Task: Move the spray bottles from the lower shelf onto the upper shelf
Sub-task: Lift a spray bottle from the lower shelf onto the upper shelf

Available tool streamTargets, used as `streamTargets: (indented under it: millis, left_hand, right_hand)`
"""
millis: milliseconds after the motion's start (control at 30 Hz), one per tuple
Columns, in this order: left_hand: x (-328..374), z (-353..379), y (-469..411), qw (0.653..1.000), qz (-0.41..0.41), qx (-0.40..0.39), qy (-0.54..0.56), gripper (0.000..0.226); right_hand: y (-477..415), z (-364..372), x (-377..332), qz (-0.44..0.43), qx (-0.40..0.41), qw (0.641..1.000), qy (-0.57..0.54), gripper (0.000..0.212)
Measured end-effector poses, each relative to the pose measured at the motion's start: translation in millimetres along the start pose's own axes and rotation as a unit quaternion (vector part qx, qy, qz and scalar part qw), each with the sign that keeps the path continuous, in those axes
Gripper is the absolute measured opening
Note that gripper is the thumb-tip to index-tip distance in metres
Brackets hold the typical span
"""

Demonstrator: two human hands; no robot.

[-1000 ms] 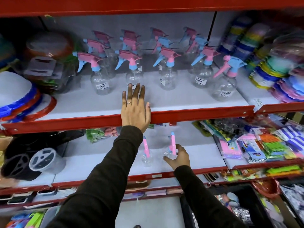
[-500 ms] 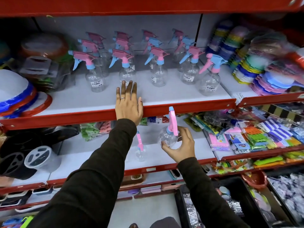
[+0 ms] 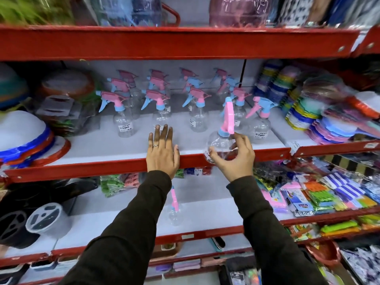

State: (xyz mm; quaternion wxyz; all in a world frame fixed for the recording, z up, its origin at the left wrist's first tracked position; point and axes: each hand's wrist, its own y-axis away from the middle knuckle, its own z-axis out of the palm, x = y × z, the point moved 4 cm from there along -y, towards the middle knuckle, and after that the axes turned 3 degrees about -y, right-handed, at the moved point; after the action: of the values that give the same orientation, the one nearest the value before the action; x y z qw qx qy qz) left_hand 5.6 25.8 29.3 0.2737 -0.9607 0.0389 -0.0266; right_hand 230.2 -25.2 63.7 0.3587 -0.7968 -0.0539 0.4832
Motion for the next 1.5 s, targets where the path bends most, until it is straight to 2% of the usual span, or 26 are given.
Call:
streamTargets:
  millis: [133,367,567,733,800,900,1100,1233,1367,1500]
  left_hand:
    - [0,0,0,1.0,-0.002,0.005,0.004,0.063]
    - [-1,-1,1,1.0,-0.002,0.007,0.001,0.064]
    - [0,-1,0,1.0,-0.002,0.008,0.004,0.065]
    - [-1,-1,0,1.0,-0.002,0.007,0.003,0.065]
    - [-1,-1,0,1.0,-0.004,0.006,0.004,0.065]
    - [-1,0,0,1.0,-0.003,-0.001,0.002,0.065]
    - [-1,-1,0,1.0,-0.004,0.0,0.003,0.065]
    - [0,-2,0,1.0,-0.003,0.0,0.009,0.065]
    - [0,-2,0,1.0,-0.003,-0.004,0.004,0.066]
    - [0,-1,0,1.0,-0.005,-0.007,0.001,0.066]
  right_hand:
    - [-30,21,3,0.033,-0.025,0.999,0.004,0.063]
    - [-52,57,22,0.074,-0.1,0.991,0.055,0.062]
    - [-53,71,29,0.081,-0.135,0.985,0.066,0.064]
    - [-53,69,26,0.095,-0.119,0.988,0.033,0.088]
    - [-53,67,23,0.092,-0.096,0.99,0.043,0.091]
    - [-54,68,20,0.087,-0.079,0.99,0.082,0.083]
    - [-55,68,22,0.08,-0.089,0.991,0.052,0.064]
    - [-56,66,24,0.092,-0.111,0.989,0.029,0.07]
    - [-55,65,21,0.097,-0.073,0.991,0.048,0.088]
    - [-54,68,23,0.104,-0.06,0.992,0.044,0.074]
